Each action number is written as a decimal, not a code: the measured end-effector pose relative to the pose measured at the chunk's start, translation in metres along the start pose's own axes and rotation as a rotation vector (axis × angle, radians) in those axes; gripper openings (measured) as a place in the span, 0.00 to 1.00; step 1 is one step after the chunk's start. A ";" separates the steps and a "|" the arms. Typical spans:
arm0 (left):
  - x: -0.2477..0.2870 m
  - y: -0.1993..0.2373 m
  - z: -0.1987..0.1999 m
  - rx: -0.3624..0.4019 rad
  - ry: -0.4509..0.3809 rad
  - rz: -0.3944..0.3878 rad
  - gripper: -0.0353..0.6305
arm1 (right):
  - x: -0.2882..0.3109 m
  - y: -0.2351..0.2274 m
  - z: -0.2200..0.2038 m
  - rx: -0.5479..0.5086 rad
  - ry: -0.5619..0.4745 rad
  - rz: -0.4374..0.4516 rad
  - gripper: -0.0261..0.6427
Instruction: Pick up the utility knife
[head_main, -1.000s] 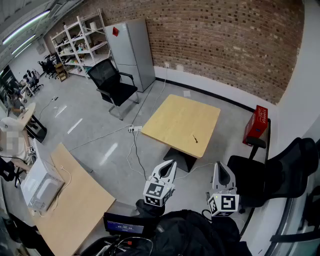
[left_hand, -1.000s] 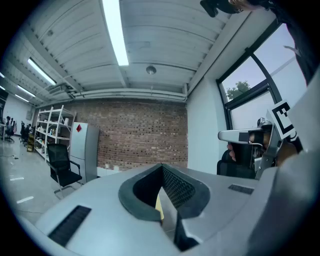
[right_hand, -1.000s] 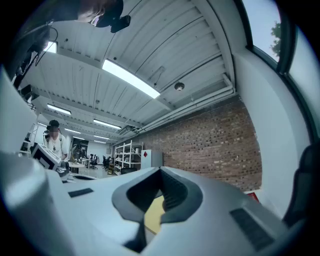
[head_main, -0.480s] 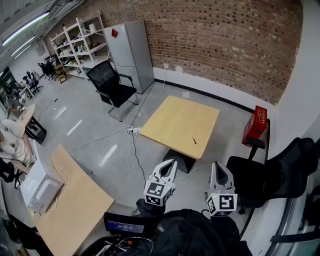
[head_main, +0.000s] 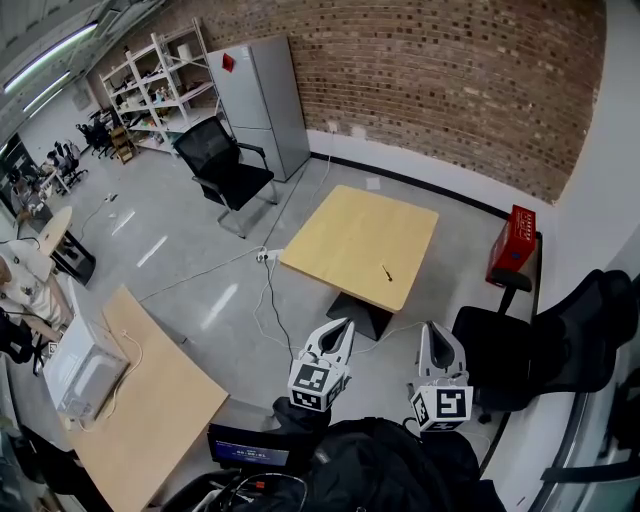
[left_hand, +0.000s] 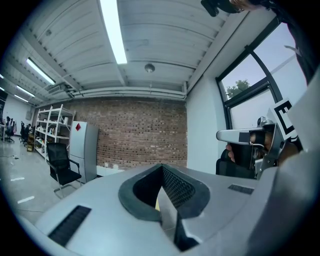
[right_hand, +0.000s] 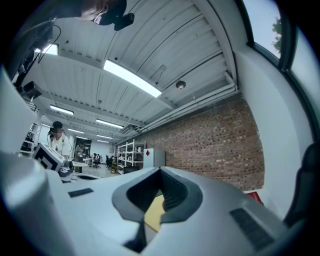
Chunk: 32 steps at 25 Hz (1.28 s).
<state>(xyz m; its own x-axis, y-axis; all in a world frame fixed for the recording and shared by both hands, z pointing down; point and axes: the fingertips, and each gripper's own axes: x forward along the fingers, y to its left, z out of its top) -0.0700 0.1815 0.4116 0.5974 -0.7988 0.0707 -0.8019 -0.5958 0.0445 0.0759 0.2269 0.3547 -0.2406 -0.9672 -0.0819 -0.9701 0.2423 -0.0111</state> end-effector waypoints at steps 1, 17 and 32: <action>-0.001 -0.002 -0.001 -0.001 0.003 0.001 0.05 | -0.001 -0.001 -0.001 0.000 0.002 0.002 0.04; -0.013 -0.037 -0.039 -0.019 0.068 0.032 0.05 | -0.029 -0.011 -0.028 0.036 0.069 0.058 0.04; 0.029 -0.014 -0.048 -0.038 0.089 0.008 0.05 | 0.020 -0.015 -0.046 0.024 0.110 0.074 0.05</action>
<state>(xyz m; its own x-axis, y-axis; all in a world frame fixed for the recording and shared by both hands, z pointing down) -0.0417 0.1702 0.4613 0.5891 -0.7922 0.1595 -0.8076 -0.5841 0.0817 0.0843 0.2008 0.3994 -0.3147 -0.9488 0.0268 -0.9489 0.3138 -0.0332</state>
